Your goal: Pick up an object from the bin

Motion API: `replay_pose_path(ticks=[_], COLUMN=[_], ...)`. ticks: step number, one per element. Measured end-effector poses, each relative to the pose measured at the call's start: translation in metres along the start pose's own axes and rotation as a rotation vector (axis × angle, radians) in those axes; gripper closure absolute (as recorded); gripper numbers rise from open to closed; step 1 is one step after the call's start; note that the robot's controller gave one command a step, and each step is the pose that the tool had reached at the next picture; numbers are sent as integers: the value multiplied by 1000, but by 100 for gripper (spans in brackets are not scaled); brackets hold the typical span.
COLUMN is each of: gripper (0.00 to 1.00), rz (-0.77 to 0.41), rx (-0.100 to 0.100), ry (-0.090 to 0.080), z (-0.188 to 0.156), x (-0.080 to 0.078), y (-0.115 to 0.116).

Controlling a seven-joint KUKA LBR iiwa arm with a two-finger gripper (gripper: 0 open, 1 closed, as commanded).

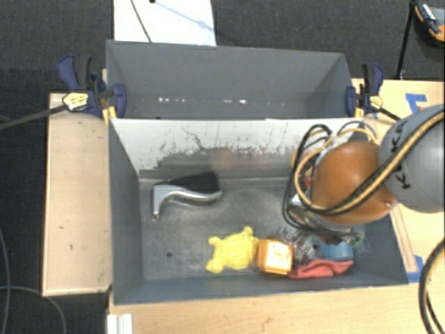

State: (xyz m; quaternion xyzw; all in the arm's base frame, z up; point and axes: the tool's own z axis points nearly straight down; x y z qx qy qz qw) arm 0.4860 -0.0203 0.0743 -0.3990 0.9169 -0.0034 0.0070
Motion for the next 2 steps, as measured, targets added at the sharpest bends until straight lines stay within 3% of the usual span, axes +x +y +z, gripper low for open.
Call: replay_pose_path(ticks=[1,2], gripper=[100,100], rz=[-1,24], rx=[0,-17], ry=[0,13], z=[0,-49], x=[0,-1], y=[0,6])
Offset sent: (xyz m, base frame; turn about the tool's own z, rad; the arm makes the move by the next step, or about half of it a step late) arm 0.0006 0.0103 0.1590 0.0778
